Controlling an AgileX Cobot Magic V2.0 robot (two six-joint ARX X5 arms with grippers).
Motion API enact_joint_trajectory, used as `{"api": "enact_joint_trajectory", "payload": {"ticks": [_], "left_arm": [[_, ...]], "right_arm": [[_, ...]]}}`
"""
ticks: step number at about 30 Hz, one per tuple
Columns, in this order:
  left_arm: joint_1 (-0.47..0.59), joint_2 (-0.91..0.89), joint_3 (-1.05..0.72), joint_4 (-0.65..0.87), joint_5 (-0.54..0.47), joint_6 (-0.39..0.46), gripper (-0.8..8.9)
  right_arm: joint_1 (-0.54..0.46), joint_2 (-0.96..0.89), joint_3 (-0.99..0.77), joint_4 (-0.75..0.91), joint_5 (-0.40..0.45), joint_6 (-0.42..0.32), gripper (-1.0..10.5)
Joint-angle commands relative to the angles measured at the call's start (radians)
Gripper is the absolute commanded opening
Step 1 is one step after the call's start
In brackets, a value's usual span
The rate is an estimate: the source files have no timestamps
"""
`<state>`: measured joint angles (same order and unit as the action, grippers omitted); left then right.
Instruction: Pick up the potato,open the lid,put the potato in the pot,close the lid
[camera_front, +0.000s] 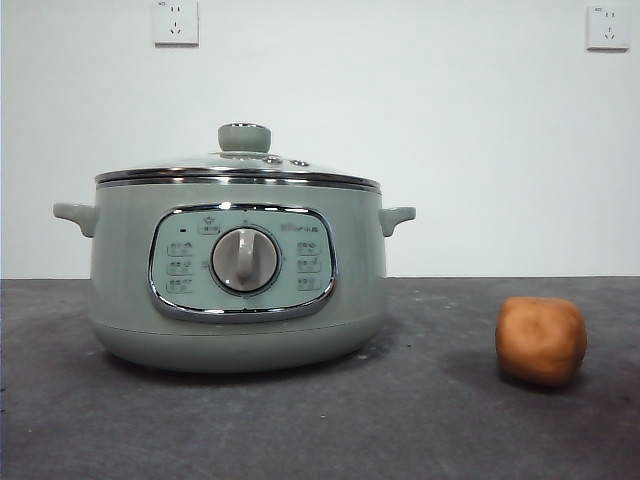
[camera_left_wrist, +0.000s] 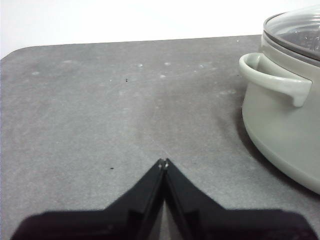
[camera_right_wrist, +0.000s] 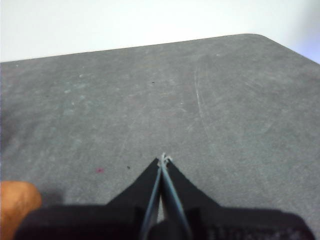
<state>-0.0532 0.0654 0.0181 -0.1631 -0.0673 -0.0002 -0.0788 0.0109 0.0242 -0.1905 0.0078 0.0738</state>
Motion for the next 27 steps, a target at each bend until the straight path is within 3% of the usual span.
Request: {"api": "enact_joint_trajectory", "payload": {"ticks": [1,3,7,11,19,21,24,27], "left_arm": [[0.003,0.001,-0.01,0.007,0.027,0.0,0.04],[0.003,0.001,-0.007,0.007,0.054,0.0,0.49],[0.002,0.006,0.008,0.003,0.079,-0.024,1.92],[0.002,0.033,0.045,-0.01,0.085,-0.061,1.98],[0.002,0.191,0.156,-0.01,0.174,-0.153,2.0],[0.002,0.251,0.195,-0.013,0.197,-0.153,2.79],[0.002,0.353,0.266,-0.029,0.235,-0.153,5.07],[0.002,0.467,0.352,-0.064,0.286,-0.153,5.39]], "right_arm": [[0.0,0.0,-0.008,0.005,-0.037,0.041,0.1],[0.0,0.0,-0.002,0.003,-0.089,0.046,0.3],[0.0,0.0,0.019,0.003,-0.154,0.11,2.4],[0.0,0.0,0.059,0.003,-0.209,0.188,4.0],[0.001,0.06,0.183,-0.081,-0.248,0.225,4.2],[0.001,0.097,0.213,-0.08,-0.269,0.249,4.2],[0.001,0.172,0.262,-0.094,-0.307,0.269,4.8],[0.001,0.275,0.327,-0.157,-0.354,0.27,5.1]]}}
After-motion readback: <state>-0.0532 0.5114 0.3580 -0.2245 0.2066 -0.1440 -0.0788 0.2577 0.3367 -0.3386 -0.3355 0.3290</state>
